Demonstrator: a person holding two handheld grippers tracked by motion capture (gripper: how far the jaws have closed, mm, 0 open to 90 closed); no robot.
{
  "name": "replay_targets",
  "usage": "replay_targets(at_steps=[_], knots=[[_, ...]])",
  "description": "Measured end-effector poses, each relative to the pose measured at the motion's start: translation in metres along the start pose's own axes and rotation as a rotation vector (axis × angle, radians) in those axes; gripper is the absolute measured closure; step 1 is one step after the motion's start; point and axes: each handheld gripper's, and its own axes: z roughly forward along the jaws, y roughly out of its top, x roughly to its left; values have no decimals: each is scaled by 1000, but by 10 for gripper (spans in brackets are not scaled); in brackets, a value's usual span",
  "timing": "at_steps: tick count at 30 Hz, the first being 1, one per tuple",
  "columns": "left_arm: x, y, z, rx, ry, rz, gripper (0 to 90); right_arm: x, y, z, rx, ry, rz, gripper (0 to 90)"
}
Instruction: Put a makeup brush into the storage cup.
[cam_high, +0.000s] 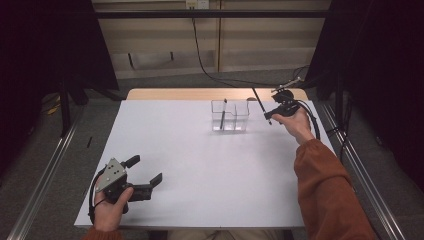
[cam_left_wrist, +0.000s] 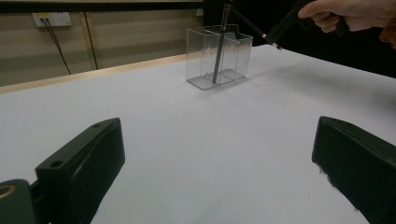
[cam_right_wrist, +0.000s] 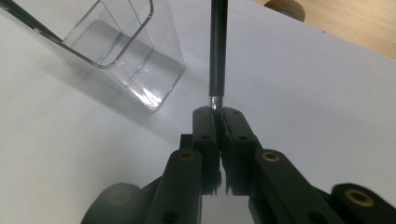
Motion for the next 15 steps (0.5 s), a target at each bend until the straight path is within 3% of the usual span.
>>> replay_targets(at_steps=[15], knots=[[-2, 0, 0, 4, -5, 6, 26, 3, -14, -16, -188, 67, -13, 850]])
